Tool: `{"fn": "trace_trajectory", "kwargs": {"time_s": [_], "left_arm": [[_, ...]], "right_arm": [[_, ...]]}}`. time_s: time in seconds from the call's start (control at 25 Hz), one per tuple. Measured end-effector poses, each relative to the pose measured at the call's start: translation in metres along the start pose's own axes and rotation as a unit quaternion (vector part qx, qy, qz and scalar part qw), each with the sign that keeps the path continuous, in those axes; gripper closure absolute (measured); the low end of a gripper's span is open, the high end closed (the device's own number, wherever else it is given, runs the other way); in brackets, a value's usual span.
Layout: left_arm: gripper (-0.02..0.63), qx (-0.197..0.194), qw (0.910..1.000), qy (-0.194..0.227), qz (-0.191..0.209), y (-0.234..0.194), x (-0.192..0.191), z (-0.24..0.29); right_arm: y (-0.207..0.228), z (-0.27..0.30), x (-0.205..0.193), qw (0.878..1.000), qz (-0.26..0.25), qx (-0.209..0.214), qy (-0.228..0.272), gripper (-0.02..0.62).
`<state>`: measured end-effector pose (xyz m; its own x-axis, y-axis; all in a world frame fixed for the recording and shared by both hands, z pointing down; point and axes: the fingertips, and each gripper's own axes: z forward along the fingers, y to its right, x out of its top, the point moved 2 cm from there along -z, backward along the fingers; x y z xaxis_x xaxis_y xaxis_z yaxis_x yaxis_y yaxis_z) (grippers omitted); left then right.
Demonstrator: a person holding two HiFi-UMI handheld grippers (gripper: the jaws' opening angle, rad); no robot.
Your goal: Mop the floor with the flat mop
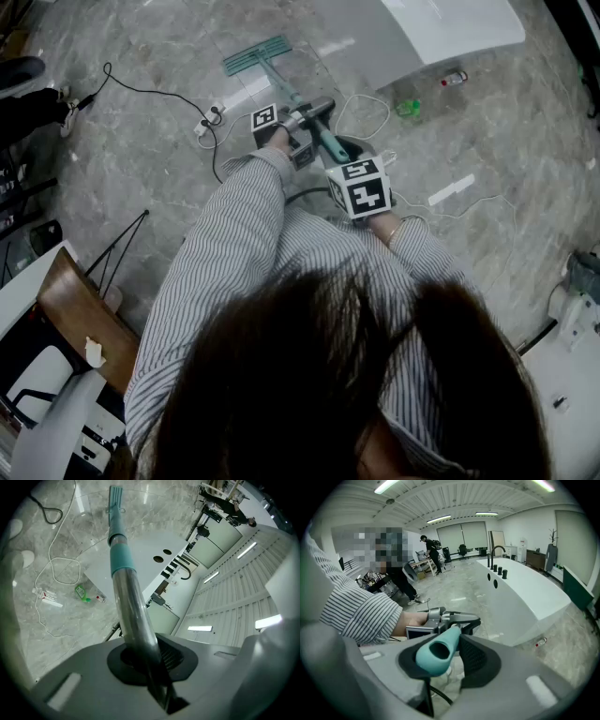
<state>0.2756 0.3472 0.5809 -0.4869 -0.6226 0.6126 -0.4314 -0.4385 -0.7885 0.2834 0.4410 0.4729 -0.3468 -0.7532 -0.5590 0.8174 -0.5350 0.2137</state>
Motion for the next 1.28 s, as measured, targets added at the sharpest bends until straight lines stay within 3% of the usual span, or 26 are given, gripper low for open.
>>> {"fn": "trace_trajectory", "kwargs": {"time_s": [0.56, 0.84, 1.04, 1.28], "left_arm": [[0.571, 0.004, 0.9999, 0.014, 0.005, -0.007, -0.001, 0.017], [0.559, 0.036, 0.9989, -0.02, 0.025, 0.002, -0.004, 0.03], [0.551, 0.022, 0.999, 0.005, 0.039, 0.022, 0.02, 0.038], [0.552, 0.029, 0.9988, 0.001, 0.038, 0.048, 0.061, 0.052]], "right_arm": [[0.017, -0.005, -0.002, 1.0, -0.014, 0.01, 0.0, 0.471], [0.027, -0.006, 0.012, 1.0, -0.007, 0.01, 0.019, 0.471], [0.03, 0.008, 0.038, 0.999, -0.032, 0.014, 0.02, 0.471], [0.041, 0.042, 0.078, 0.998, -0.049, 0.02, 0.015, 0.471]]}}
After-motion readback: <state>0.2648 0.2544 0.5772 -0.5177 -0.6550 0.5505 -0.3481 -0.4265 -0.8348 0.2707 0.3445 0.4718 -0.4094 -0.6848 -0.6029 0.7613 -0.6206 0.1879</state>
